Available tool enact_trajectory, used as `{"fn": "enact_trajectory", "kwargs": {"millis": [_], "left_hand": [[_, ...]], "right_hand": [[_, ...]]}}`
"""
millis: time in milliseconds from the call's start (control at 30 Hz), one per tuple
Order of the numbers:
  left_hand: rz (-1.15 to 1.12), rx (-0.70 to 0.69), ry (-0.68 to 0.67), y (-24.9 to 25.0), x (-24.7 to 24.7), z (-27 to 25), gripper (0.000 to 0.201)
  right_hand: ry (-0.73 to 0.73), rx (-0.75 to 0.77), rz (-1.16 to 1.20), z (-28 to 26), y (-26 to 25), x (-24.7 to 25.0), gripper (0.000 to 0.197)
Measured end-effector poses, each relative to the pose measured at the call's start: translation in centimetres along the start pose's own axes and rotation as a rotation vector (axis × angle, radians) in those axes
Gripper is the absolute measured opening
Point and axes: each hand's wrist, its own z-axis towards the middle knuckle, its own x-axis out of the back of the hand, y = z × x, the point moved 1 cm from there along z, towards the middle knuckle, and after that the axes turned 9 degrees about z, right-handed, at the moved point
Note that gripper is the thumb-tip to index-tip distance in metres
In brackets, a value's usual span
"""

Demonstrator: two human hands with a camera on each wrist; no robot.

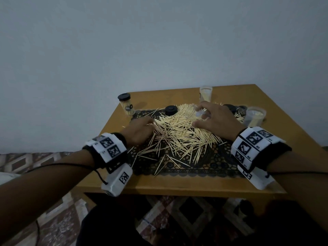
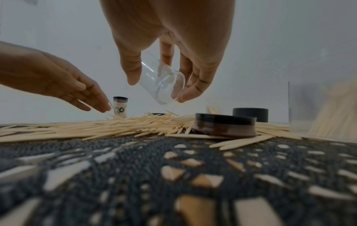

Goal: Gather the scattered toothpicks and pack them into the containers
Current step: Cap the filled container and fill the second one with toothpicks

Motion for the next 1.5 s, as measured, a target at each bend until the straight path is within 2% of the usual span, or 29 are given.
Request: {"fn": "enact_trajectory", "kwargs": {"millis": [33,67,167,233,333,433,533,667,733,800,900,967,1033,1100,1333,1500], "left_hand": [[0.048,0.035,0.026,-1.6,0.4,0.6,0.031],[0.098,0.078,-0.004,-3.3,0.6,1.1,0.033],[0.246,0.239,-0.213,-7.2,-0.6,1.9,0.06],[0.278,0.212,-0.272,-7.1,-1.5,1.8,0.065],[0.237,0.055,-0.298,-3.8,-1.6,1.5,0.054],[0.08,-0.071,-0.304,-0.6,-1.8,1.8,0.037],[-0.147,-0.127,-0.27,1.6,-2.1,1.7,0.016],[-0.451,-0.054,-0.149,2.3,-1.3,1.2,0.047],[-0.519,-0.045,-0.063,1.7,-0.1,0.8,0.045],[-0.405,-0.048,-0.003,0.6,1.2,0.1,0.026],[0.012,0.048,-0.005,-1.7,2.2,-1.5,0.01],[0.147,0.114,-0.118,-2.5,1.9,-2.7,0.012],[0.159,0.184,-0.251,-2.3,1.3,-4.0,0.018],[0.112,0.22,-0.288,-2.0,0.7,-4.2,0.019],[-0.311,0.291,-0.217,1.2,-0.2,-2.0,0.024],[-0.45,0.207,-0.127,1.9,-0.3,-0.9,0.024]], "right_hand": [[-0.003,0.001,-0.002,0.0,0.0,0.0,0.045],[-0.004,0.001,-0.004,0.0,0.0,-0.1,0.045],[-0.007,-0.005,-0.002,0.0,0.1,-0.1,0.044],[-0.006,-0.004,-0.004,0.1,0.2,-0.1,0.044],[-0.003,-0.002,-0.004,0.1,0.1,0.0,0.044],[0.001,-0.004,-0.013,0.0,0.1,0.0,0.044],[0.002,-0.005,-0.021,-0.1,0.1,0.0,0.045],[-0.004,-0.004,-0.019,-0.1,0.1,0.0,0.045],[-0.001,-0.002,-0.018,0.0,0.1,0.1,0.045],[-0.001,-0.001,-0.021,0.0,0.1,0.1,0.045],[-0.008,-0.003,-0.023,0.0,0.1,0.0,0.045],[-0.013,-0.007,-0.025,0.0,0.1,-0.1,0.044],[-0.015,-0.009,-0.03,0.0,0.0,-0.1,0.044],[-0.015,-0.008,-0.033,0.0,-0.1,0.0,0.044],[-0.013,-0.012,-0.019,0.0,0.1,-0.1,0.044],[-0.008,-0.012,-0.015,-0.1,0.1,0.0,0.044]]}}
